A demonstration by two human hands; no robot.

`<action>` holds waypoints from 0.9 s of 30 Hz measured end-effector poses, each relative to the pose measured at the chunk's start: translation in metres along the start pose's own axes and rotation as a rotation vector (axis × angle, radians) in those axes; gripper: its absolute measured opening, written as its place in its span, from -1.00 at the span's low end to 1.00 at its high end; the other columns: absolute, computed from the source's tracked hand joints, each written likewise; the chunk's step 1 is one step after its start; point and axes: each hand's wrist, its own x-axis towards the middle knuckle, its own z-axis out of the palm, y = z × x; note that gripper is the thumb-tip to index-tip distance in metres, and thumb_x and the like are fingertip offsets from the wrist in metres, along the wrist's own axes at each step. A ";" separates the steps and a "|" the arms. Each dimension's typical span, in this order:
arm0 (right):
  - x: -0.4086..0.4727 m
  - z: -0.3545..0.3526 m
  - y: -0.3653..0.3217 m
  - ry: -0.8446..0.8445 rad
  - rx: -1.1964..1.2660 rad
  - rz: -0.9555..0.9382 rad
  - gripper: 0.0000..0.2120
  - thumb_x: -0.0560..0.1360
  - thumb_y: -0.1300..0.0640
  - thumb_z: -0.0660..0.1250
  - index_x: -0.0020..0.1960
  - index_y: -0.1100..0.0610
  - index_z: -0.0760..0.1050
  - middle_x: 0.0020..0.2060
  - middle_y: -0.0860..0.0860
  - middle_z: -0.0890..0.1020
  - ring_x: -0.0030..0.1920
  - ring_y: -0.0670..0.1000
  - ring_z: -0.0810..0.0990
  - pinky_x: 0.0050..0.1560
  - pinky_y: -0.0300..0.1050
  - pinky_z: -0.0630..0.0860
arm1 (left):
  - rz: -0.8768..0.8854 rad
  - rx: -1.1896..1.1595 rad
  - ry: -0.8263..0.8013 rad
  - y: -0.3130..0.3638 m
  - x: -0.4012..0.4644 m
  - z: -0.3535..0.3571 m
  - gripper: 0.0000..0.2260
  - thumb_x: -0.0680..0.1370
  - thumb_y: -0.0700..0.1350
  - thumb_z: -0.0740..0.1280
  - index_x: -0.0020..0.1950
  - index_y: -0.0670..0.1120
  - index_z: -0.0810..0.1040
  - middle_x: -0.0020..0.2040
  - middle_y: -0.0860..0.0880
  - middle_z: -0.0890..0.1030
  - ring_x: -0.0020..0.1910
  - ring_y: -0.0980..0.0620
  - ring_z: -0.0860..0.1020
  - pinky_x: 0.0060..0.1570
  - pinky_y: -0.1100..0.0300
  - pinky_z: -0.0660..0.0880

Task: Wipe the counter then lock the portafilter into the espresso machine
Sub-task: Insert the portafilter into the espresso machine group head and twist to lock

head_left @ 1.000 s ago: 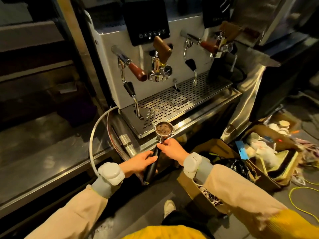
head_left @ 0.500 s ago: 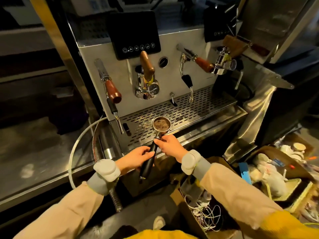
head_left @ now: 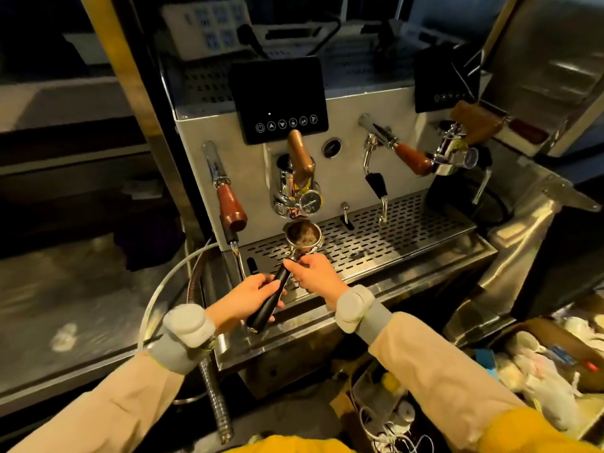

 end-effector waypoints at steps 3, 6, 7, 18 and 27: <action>0.008 0.007 -0.010 0.021 -0.027 -0.047 -0.77 0.51 0.10 0.28 -0.28 0.19 0.45 -0.50 -0.02 0.37 -0.49 -0.11 0.31 -0.50 -0.37 0.24 | 0.033 -0.022 0.080 0.000 0.006 -0.005 -0.82 0.61 -0.13 0.10 0.16 -0.14 0.38 -0.12 -0.02 0.56 -0.21 0.10 0.57 -0.48 0.34 0.57; 0.017 0.010 -0.019 0.037 0.019 -0.069 -0.75 0.51 0.12 0.28 -0.33 0.16 0.42 -0.51 -0.01 0.35 -0.50 -0.10 0.29 -0.50 -0.35 0.22 | 0.080 0.008 0.156 0.004 0.013 -0.009 -0.84 0.61 -0.15 0.07 0.07 -0.15 0.40 -0.21 -0.01 0.53 -0.30 0.10 0.52 -0.55 0.37 0.51; 0.019 0.011 -0.021 0.040 0.032 -0.068 -0.76 0.52 0.12 0.28 -0.31 0.18 0.42 -0.50 -0.01 0.35 -0.50 -0.10 0.29 -0.49 -0.33 0.22 | 0.088 0.021 0.177 0.006 0.015 -0.010 -0.83 0.62 -0.14 0.06 0.00 -0.16 0.42 -0.25 -0.02 0.52 -0.34 0.08 0.50 -0.57 0.37 0.49; 0.030 0.011 -0.034 0.113 0.110 -0.061 -0.82 0.51 0.15 0.28 -0.24 0.18 0.47 -0.50 -0.03 0.37 -0.46 -0.10 0.30 -0.38 -0.27 0.23 | 0.191 0.218 0.322 0.019 0.024 -0.014 -0.89 0.48 -0.04 0.34 -0.17 -0.03 0.45 -0.41 0.00 0.50 -0.53 0.08 0.45 -0.49 0.21 0.39; 0.036 0.003 -0.042 0.108 0.171 -0.011 -0.82 0.50 0.15 0.29 -0.28 0.09 0.47 -0.49 -0.02 0.41 -0.50 -0.10 0.34 -0.54 -0.38 0.29 | 0.195 0.275 0.333 0.030 0.029 -0.016 -0.86 0.50 -0.15 0.32 -0.04 -0.19 0.43 -0.33 -0.10 0.51 -0.47 0.01 0.45 -0.41 0.11 0.40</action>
